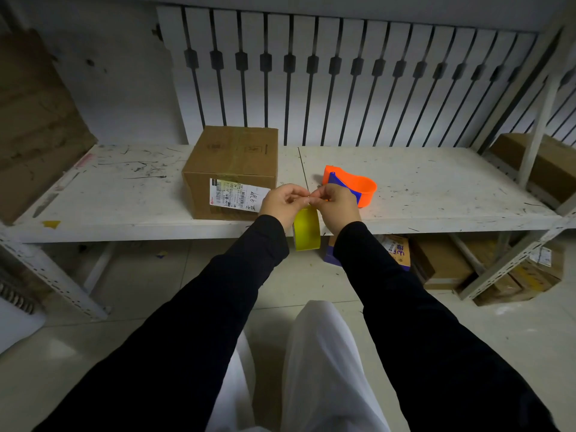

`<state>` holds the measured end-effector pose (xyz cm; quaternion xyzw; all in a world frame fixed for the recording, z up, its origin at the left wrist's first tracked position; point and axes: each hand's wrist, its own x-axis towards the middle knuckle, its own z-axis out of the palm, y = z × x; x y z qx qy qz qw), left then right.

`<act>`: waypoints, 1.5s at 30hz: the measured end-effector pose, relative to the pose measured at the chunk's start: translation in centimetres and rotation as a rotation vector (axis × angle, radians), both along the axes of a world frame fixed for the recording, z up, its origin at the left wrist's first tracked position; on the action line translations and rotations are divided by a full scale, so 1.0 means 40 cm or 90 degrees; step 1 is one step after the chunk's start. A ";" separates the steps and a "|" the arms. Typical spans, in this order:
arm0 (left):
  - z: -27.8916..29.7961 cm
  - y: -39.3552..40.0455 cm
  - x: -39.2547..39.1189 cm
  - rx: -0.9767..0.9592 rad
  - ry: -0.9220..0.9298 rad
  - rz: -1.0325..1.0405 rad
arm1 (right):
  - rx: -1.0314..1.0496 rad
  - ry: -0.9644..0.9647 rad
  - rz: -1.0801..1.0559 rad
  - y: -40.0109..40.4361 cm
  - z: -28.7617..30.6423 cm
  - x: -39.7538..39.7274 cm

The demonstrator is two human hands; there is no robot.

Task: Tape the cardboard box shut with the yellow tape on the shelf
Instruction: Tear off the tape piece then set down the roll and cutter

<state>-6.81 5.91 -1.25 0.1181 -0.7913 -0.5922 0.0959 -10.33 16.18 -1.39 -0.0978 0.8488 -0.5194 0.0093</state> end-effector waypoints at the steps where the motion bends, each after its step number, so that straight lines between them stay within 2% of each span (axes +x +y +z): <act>1: -0.002 -0.004 0.000 -0.006 -0.004 0.001 | -0.008 -0.003 -0.001 0.001 0.001 0.000; 8: 0.002 -0.014 -0.003 -0.007 -0.034 0.032 | -0.010 -0.005 0.021 0.001 0.003 -0.002; 20: 0.002 -0.003 0.004 0.209 -0.115 0.165 | -0.071 -0.038 -0.008 -0.007 -0.008 0.005; 23: 0.003 0.000 0.004 0.219 -0.137 0.197 | -0.073 -0.031 -0.032 -0.012 -0.010 0.009; 28: 0.000 0.008 0.012 0.257 -0.111 0.177 | -0.100 -0.014 -0.050 -0.007 -0.002 0.012; 31: -0.024 0.008 0.009 0.314 -0.167 0.129 | -0.116 -0.008 -0.066 0.001 0.004 0.010; 36: -0.019 0.035 0.032 0.273 -0.128 0.084 | -0.153 -0.028 -0.096 0.005 -0.003 0.009; 45: -0.010 0.043 0.059 0.277 -0.059 0.062 | -0.041 -0.044 -0.054 0.018 -0.007 0.001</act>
